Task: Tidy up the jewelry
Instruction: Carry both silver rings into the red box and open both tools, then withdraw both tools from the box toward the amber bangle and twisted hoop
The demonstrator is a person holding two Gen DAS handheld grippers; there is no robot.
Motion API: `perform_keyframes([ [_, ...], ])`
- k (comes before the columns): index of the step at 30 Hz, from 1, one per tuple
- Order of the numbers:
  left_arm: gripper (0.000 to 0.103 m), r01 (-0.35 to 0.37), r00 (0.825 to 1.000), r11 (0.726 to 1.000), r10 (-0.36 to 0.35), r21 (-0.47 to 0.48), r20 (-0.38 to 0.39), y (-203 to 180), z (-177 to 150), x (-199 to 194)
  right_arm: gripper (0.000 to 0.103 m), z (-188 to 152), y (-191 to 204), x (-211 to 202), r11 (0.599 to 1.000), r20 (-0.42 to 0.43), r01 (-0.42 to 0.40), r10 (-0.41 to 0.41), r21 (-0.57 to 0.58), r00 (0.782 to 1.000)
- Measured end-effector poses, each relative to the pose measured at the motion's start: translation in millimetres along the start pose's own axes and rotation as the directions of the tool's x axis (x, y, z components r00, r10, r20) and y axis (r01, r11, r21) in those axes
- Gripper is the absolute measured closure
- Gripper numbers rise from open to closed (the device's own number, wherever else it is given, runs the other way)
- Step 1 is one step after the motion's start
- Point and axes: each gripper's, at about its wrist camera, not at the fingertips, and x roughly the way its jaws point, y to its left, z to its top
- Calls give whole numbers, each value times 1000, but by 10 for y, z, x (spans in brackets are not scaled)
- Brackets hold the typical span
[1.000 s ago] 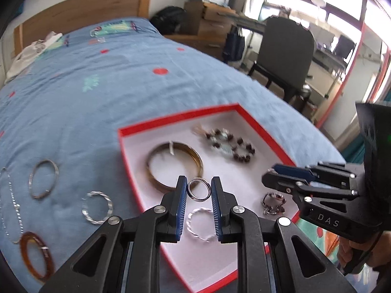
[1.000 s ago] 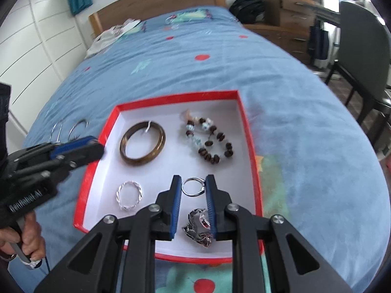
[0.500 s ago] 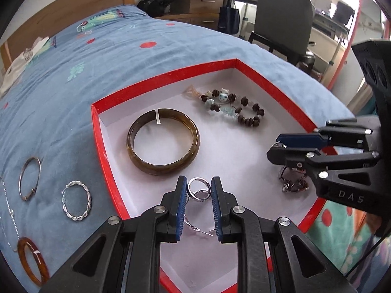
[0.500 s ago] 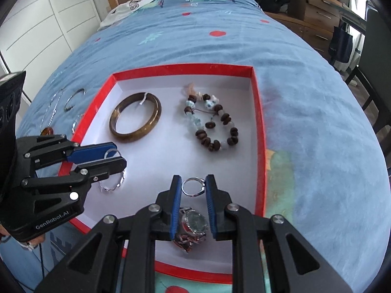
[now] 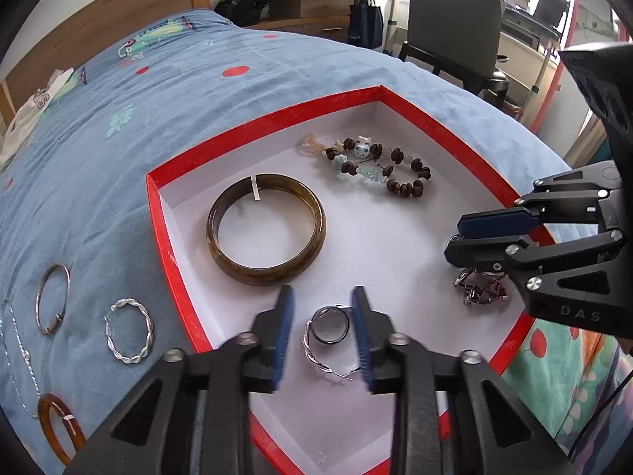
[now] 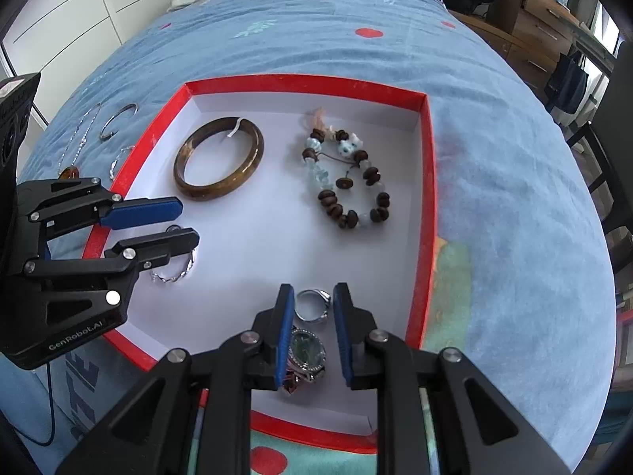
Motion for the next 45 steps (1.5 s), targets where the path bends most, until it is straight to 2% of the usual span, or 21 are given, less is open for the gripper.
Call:
perform_keyframes([
  [2,58,8,1000,1000,-8,-1,6,2,19,-23,83,10,-20,-36,1000,10,-7,7,19,1000],
  [5,46,3,1000,1000,-3,-14,23,14,44,-92,83,-25,-39,-177,999,41,-7,6,42,999],
  [10,45,0,999,999,2,-39,52,70,50,-301,83,-92,-78,-522,997,102,9,-16,75,995],
  [14,43,-19,995,997,26,-73,97,115,-3,-650,83,-119,-57,-803,996,141,6,-20,94,990],
  [19,36,-58,987,991,75,-123,140,244,-163,-1088,83,-166,213,-1138,997,195,-2,-14,79,981],
  [23,32,-104,977,979,134,-176,169,444,-412,-1471,83,-191,508,-1368,998,234,-16,3,56,972],
  [25,28,-127,970,968,166,-216,176,582,-575,-1639,83,-197,677,-1465,999,253,-27,15,43,967],
  [30,24,-208,949,927,268,-312,165,992,-1100,-2041,83,-191,1126,-1616,999,287,-54,52,-2,957],
  [37,16,-305,913,852,389,-425,125,1511,-1760,-2433,80,-174,1639,-1580,995,302,-90,95,-31,949],
  [40,15,-322,904,825,413,-465,107,1681,-1957,-2494,77,-148,1799,-1499,994,290,-98,105,-41,951],
  [45,15,-328,900,786,428,-524,79,1895,-2214,-2490,76,-127,2034,-1349,993,268,-104,116,-60,956],
])
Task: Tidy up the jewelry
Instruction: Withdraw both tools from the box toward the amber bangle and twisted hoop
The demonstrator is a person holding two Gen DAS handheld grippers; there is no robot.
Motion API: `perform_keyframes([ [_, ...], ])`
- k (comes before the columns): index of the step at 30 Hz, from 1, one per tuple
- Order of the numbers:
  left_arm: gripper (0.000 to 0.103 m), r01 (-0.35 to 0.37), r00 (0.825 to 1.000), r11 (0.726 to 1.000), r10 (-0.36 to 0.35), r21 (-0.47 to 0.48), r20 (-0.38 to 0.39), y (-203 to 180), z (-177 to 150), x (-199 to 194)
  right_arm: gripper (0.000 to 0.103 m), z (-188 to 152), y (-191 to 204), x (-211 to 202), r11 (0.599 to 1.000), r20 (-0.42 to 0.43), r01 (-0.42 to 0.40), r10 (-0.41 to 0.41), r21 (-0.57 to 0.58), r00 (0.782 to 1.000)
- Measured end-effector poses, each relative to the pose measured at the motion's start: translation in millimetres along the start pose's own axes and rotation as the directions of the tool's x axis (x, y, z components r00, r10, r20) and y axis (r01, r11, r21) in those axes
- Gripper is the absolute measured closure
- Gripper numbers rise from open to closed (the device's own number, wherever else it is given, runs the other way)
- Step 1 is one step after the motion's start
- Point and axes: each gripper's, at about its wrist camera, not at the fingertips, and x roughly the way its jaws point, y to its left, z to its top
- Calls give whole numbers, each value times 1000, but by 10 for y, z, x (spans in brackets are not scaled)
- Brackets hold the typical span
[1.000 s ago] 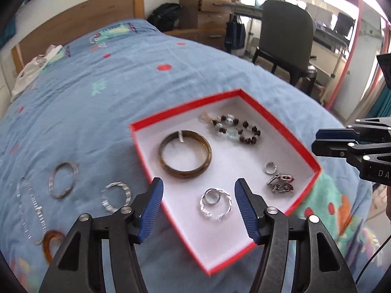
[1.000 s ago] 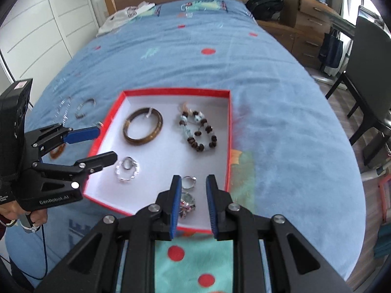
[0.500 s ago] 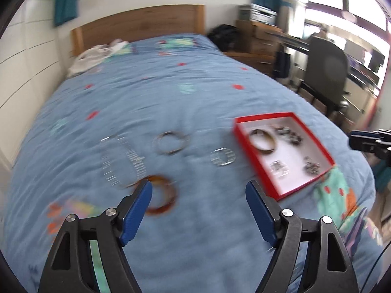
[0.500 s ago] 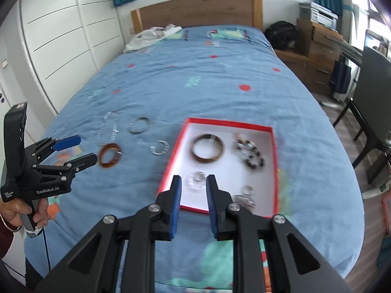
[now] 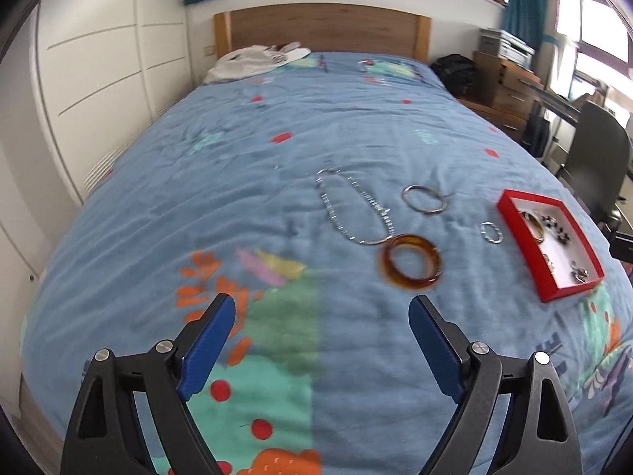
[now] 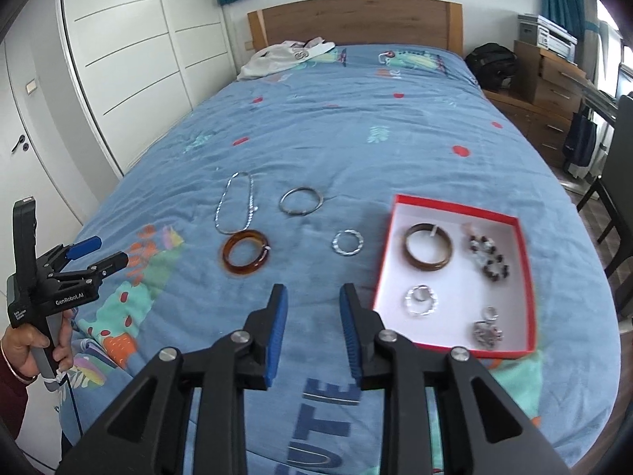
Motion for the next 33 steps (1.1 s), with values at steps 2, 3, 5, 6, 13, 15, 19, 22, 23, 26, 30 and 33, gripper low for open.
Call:
perform_keyframes([
  [2,14,-1,1000,1000,1,-17,-8,72,-38,41,76,-11,54,64,1000,-8,-4,4,-1,1000],
  [3,14,-2,1000,1000,2,-22,-12,92,-51,64,76,-15,66,87,1000,-11,-7,7,0,1000],
  [5,14,-1,1000,1000,0,-30,-22,118,-82,108,76,-19,94,143,1000,-20,-6,5,-3,1000],
  [6,14,0,1000,1000,-1,-30,-26,124,-90,131,76,-21,104,170,1000,-24,-3,3,-3,1000],
  [13,13,13,999,1000,-14,-18,-50,63,-124,310,76,-27,104,407,999,-40,4,-2,45,999],
  [15,13,18,998,1000,-19,-19,-57,54,-124,367,76,-37,113,503,999,-51,6,-4,51,999],
  [19,12,29,997,999,-30,-19,-70,35,-120,463,76,-53,120,666,998,-72,1,3,56,997],
  [22,12,36,996,999,-38,-21,-80,13,-115,545,76,-65,117,766,998,-81,0,5,64,997],
  [23,12,40,996,999,-42,-23,-84,4,-111,579,76,-67,113,791,998,-83,0,6,66,997],
  [26,12,44,995,999,-46,-22,-93,-23,-108,654,76,-73,88,880,997,-90,2,5,76,996],
  [30,12,49,993,998,-52,-31,-106,-50,-109,746,76,-73,70,975,996,-93,2,6,84,996],
  [33,12,58,992,998,-62,-34,-111,-89,-104,796,76,-70,46,1057,995,-92,10,-1,99,996],
])
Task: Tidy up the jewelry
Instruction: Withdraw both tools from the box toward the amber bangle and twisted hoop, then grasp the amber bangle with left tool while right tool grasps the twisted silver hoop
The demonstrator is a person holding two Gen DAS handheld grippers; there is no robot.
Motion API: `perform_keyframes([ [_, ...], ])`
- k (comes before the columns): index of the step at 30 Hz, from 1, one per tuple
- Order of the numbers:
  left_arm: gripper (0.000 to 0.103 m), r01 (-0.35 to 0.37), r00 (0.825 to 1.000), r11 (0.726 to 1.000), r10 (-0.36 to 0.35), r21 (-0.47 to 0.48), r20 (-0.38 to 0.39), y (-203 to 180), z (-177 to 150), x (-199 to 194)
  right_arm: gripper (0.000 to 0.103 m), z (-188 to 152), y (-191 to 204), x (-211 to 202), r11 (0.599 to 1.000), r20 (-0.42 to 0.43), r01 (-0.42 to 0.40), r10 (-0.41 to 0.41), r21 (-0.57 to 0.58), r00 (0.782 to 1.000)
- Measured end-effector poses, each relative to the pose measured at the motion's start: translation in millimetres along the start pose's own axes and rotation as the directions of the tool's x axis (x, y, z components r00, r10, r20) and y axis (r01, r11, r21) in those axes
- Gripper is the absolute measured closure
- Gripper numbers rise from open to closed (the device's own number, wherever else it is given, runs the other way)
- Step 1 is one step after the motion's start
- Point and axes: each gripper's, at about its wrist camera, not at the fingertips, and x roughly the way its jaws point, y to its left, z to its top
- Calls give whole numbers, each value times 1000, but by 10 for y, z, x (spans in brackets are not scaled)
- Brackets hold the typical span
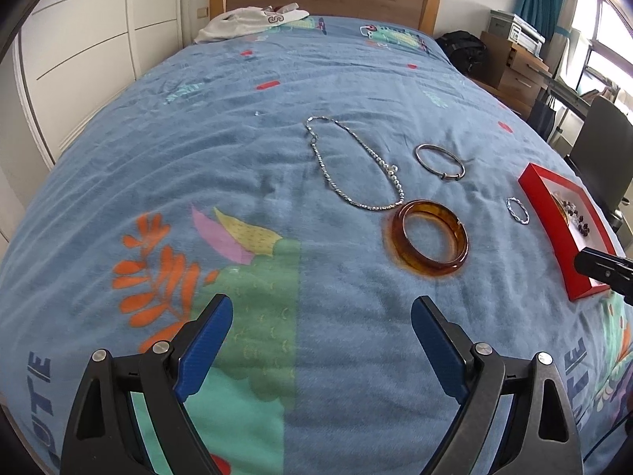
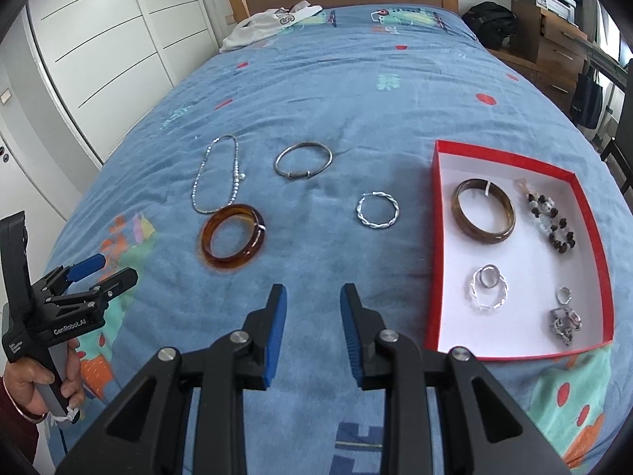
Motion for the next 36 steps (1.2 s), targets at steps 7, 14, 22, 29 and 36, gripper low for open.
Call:
perform_keyframes([
  [7,9,60,998,998,-60,34,-5,-215,53,134,64,77,-68,198,999,2,9,-10,41,1000],
  [14,8,96,995,993,-95,72,-21,-471,176,356,56,230,-173,398,997,6,18,-19,81,1000],
  [22,8,99,994,990,-95,99,-44,-692,305,640,51,389,-306,686,985,-19,68,-66,156,998],
  [29,8,70,996,994,-65,82,-57,-768,374,840,47,519,-332,862,979,-17,108,-107,174,994],
  [36,17,74,996,995,-70,64,-50,-805,374,896,46,628,-320,984,980,-14,133,-132,148,991],
])
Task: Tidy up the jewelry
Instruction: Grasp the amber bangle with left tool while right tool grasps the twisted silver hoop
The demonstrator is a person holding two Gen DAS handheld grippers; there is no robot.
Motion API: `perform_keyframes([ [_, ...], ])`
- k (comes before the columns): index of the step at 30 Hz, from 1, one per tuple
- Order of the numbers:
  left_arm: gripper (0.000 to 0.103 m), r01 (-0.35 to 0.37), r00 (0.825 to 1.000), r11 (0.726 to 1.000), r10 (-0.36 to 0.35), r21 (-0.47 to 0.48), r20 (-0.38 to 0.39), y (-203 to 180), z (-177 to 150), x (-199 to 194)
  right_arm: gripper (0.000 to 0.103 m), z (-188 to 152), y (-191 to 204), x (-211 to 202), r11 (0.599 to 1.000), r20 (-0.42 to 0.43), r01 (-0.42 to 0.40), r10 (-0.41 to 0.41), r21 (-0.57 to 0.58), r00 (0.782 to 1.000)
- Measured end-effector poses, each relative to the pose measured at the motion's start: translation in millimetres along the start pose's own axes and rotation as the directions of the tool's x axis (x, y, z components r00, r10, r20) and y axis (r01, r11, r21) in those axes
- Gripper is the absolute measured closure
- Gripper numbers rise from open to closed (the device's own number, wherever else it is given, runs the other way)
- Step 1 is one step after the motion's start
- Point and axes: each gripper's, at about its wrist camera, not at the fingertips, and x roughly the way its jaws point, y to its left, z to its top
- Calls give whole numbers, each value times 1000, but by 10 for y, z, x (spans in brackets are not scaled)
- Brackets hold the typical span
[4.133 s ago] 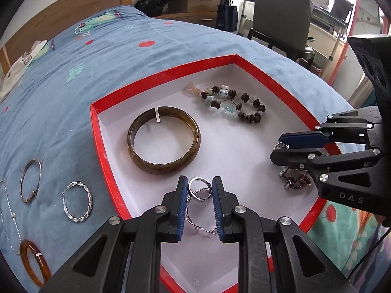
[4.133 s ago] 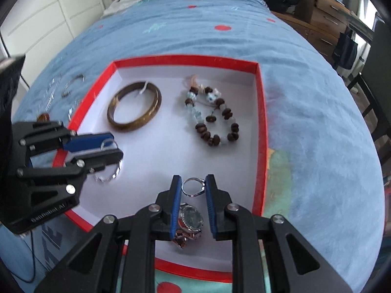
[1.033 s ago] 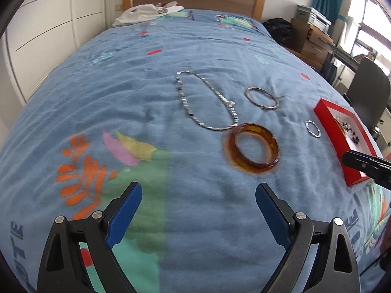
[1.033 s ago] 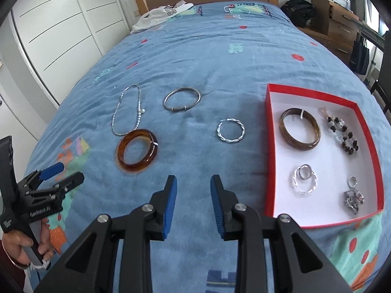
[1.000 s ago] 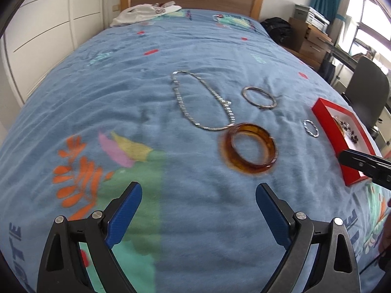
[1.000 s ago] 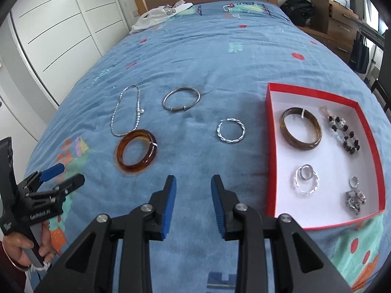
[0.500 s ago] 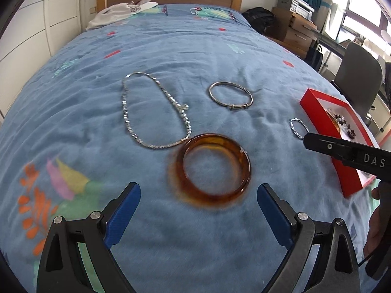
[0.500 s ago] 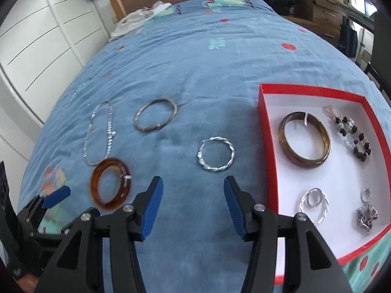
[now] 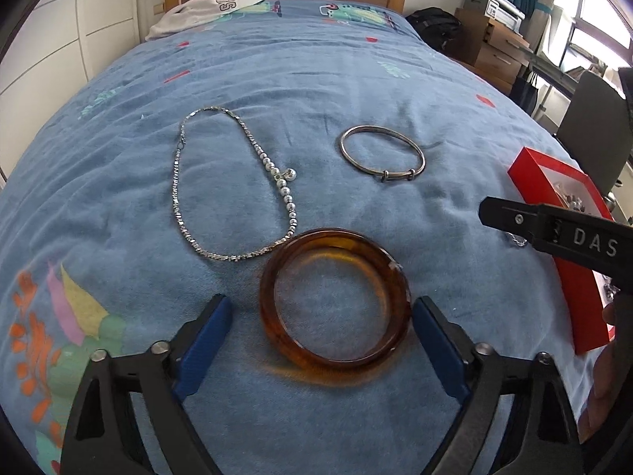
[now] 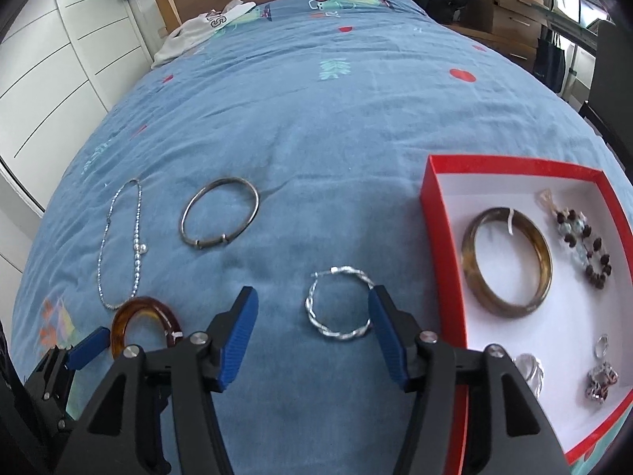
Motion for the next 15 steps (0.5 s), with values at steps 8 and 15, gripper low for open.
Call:
perform_keyframes([
  [8,29,18,1000,1000,-18,-7,18,-14,1,-15,68,-9,-34,21,998,13,14,-13,-60,1000],
  [15,29,12,1000,1000,-12,-15,25,-31,-25,-54,84,-67,-126,-54,995,18,-26,28,-95,999],
])
